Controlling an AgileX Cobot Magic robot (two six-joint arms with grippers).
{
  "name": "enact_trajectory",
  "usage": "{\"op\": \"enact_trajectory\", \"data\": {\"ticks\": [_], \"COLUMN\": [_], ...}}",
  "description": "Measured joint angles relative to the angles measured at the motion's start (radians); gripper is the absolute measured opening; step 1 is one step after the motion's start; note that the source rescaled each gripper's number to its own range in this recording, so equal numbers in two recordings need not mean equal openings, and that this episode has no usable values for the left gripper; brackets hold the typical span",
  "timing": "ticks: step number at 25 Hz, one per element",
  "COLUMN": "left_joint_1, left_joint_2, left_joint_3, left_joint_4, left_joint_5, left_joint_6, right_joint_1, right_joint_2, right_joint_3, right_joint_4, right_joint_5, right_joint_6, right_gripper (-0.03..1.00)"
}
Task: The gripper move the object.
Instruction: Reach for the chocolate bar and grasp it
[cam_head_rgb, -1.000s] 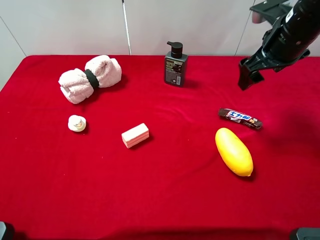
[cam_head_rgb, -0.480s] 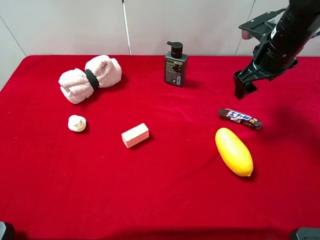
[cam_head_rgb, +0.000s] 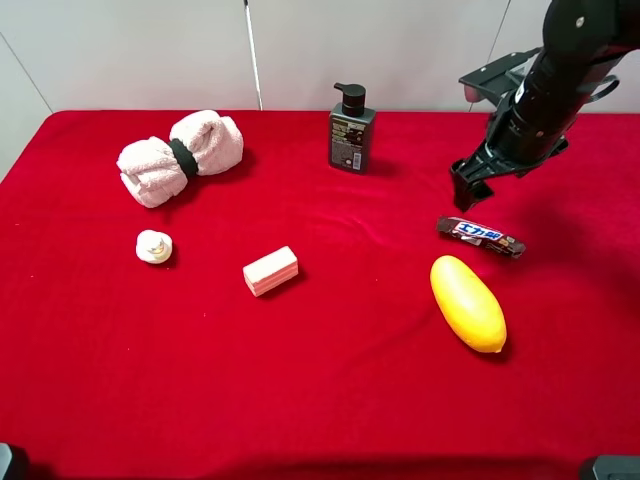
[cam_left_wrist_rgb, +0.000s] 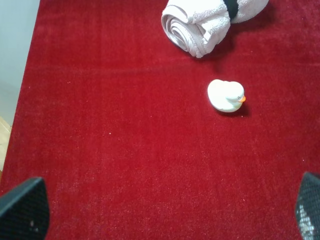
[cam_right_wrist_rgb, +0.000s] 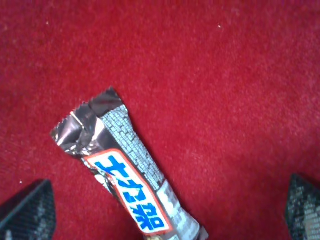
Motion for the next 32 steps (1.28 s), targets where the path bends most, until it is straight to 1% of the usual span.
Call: {"op": "enact_trajectory", "data": {"ticks": [3, 5, 17, 24, 32], "left_joint_1": [0.000, 0.000, 0.000, 0.000, 0.000], "left_joint_2": [0.000, 0.000, 0.000, 0.000, 0.000], "left_joint_3": [0.000, 0.000, 0.000, 0.000, 0.000], "left_joint_4": [0.000, 0.000, 0.000, 0.000, 0.000], "left_joint_5": [0.000, 0.000, 0.000, 0.000, 0.000], "left_joint_6": [0.000, 0.000, 0.000, 0.000, 0.000], "right_joint_1": [0.000, 0.000, 0.000, 0.000, 0.000], "right_joint_2": [0.020, 0.027, 0.029, 0.029, 0.084], "right_joint_3": [0.003, 0.015, 0.158, 0.206, 0.213], "right_joint_4": [0.007, 0.011, 0.024, 0.026, 0.029], "right_joint_5": [-0.020, -0.050, -0.197, -0.247, -0.271], "right_joint_6": [-0.011, -0.013, -0.017, -0.017, -0.017], "right_gripper": [1.00, 1.00, 1.00, 1.00, 1.00]}}
